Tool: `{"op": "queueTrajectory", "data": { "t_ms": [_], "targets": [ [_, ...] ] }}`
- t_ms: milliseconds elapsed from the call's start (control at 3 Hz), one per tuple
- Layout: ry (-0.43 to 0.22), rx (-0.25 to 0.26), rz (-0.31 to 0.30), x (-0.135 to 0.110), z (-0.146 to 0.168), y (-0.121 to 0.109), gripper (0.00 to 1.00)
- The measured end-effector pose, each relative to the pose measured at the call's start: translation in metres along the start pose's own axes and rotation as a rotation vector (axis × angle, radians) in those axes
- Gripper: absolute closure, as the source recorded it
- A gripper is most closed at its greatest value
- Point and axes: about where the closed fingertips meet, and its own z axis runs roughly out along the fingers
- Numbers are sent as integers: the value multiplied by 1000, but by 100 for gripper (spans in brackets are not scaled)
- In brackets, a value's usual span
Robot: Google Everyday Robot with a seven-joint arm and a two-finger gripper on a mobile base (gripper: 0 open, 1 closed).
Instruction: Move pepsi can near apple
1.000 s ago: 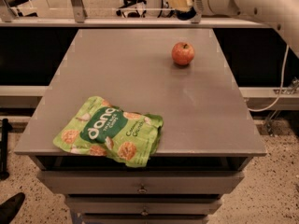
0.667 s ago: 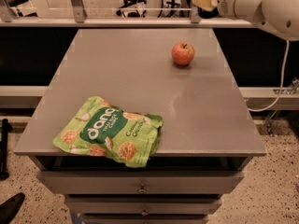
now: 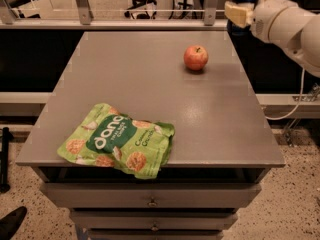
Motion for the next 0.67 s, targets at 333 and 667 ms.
{"op": "queueTrajectory", "data": {
  "t_ms": [333,667],
  "targets": [
    [19,10,91,34,-5,-4,100],
    [28,10,173,64,2,-4,100]
  ]
}}
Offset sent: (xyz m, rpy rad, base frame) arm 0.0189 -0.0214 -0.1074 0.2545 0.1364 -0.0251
